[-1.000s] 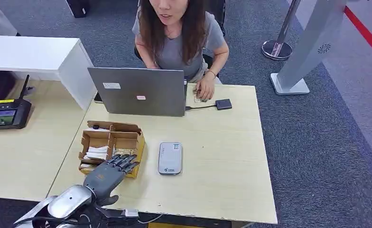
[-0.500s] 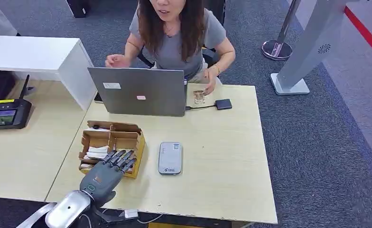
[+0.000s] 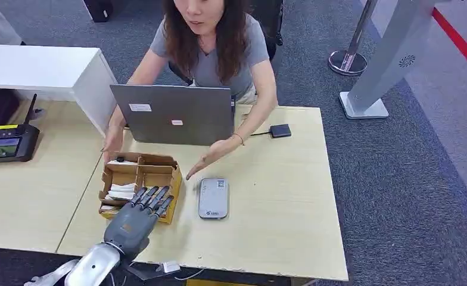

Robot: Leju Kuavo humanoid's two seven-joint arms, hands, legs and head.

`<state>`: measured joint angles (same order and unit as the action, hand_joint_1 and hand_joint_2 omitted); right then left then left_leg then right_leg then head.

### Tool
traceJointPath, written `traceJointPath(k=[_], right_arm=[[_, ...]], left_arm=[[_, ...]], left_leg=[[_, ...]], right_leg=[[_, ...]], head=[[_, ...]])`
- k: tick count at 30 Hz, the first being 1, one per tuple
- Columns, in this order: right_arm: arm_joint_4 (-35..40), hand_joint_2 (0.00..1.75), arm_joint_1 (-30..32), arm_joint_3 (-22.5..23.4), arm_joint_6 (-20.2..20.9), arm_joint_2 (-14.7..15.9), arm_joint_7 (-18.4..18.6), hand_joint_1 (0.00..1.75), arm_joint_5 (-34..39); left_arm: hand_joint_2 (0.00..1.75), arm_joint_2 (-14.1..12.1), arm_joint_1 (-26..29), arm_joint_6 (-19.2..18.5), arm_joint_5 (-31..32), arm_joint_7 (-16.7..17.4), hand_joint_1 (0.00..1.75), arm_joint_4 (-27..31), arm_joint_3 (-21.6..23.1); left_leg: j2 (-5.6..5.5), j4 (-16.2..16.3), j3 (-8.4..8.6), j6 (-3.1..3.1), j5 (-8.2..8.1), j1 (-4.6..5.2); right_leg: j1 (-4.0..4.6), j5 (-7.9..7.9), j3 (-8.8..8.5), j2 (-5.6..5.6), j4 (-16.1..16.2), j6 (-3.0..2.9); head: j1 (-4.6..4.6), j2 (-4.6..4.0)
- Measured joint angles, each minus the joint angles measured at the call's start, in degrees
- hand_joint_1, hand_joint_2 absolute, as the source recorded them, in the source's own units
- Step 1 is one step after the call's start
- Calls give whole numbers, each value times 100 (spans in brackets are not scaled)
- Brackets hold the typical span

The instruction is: Pass the card to the sensor for recognition and then transmit it.

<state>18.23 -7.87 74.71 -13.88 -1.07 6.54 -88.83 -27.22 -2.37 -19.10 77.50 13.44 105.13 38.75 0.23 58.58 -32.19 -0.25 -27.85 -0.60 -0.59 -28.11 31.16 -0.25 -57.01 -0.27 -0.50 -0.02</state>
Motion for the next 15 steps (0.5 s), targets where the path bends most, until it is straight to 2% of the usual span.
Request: traceJointPath(k=[7, 15], right_arm=[[5, 175, 0, 0, 2, 0, 0, 0, -4], [7, 175, 1, 2, 2, 0, 15, 0, -15]], left_arm=[[175, 97, 66, -39, 156, 17, 0, 0, -81], [175, 199, 425, -90, 442, 0, 0, 0, -330]], left_leg=[[0, 0, 0, 0, 0, 0], [0, 0, -1, 0, -1, 0]], right_leg=[[0, 0, -1, 0, 0, 0], [0, 0, 1, 0, 0, 0]], head=[[0, 0], [-2, 0]])
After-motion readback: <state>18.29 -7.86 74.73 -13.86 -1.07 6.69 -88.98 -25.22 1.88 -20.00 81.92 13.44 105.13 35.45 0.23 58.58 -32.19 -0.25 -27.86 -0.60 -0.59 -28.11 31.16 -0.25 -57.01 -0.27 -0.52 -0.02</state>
